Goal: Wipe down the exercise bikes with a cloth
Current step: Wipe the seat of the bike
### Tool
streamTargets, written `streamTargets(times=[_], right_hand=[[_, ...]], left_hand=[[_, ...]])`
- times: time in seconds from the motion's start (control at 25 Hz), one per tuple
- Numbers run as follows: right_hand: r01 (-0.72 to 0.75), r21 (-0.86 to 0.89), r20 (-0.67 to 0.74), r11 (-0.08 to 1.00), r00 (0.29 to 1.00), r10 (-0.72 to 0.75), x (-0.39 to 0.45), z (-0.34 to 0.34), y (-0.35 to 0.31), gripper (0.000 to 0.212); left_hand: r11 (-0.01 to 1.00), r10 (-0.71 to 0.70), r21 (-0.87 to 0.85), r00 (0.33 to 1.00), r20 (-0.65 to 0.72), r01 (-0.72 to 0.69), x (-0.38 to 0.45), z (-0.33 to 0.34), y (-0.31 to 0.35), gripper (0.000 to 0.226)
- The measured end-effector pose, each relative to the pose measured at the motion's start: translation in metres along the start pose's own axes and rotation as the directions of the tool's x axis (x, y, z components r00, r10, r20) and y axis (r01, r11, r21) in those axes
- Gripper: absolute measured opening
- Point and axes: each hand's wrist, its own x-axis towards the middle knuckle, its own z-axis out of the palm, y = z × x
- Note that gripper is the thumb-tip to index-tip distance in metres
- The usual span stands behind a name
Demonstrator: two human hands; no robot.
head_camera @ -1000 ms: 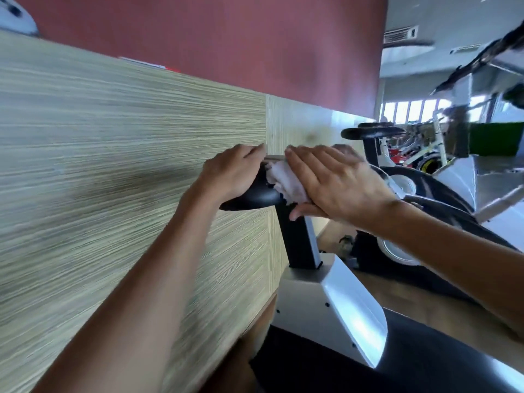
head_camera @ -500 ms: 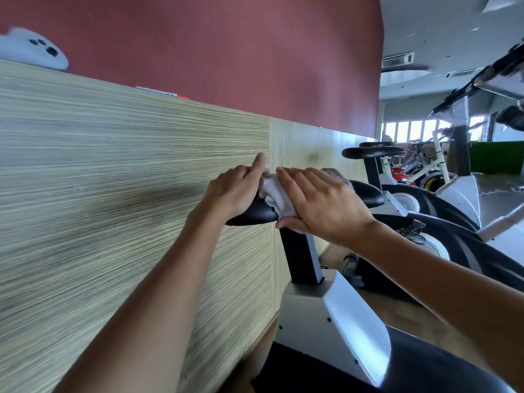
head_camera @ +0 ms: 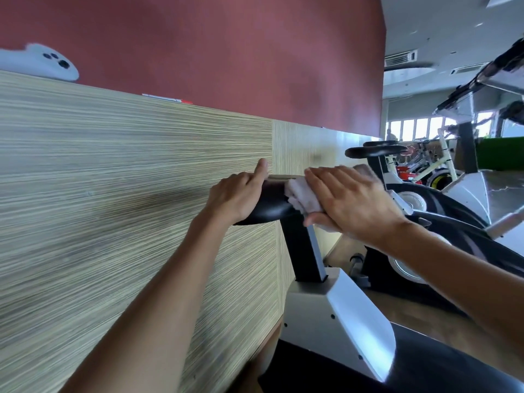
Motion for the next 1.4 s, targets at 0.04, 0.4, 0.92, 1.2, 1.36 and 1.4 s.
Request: streamTargets(times=[0.04, 0.4, 0.92, 1.2, 1.36, 1.4], right_hand=[[-0.012, 0.019, 0.022, 1.0, 1.0, 0.012, 0.011, 0.002, -0.014, 0.091], [-0.054, 0.341, 0.271, 0.939, 0.962, -0.043, 0.018, -0.013, 0.013, 0.092], [-0.532, 0.835, 0.487, 0.14, 0.833, 0.263, -0.003, -0.002, 0.033, 0.074], [-0.494, 0.644, 0.457, 0.584, 0.861, 0.225, -0.006, -0.014, 0.025, 0.074], [-0.379, 0.498, 0.409, 0.78, 0.896, 0.174, -0.002, -0.016, 0.017, 0.074], [-0.347, 0.454, 0.402, 0.821, 0.902, 0.16, 0.001, -0.017, 0.015, 0.072]], left_hand=[[1.0, 0.003, 0.0, 1.0, -0.011, -0.003, -0.001, 0.001, 0.0, 0.08], [0.988, 0.145, -0.039, 0.988, -0.055, -0.147, 0.007, 0.006, -0.014, 0.045], [0.817, 0.256, 0.575, 0.915, -0.311, -0.033, -0.029, 0.08, 0.072, 0.07], [0.75, 0.533, 0.636, 0.736, -0.416, -0.184, -0.034, 0.06, 0.018, 0.052], [0.819, 0.566, 0.444, 0.636, -0.525, -0.363, -0.036, 0.041, -0.026, 0.042], [0.823, 0.567, 0.377, 0.63, -0.53, -0.424, -0.031, 0.037, -0.034, 0.043]])
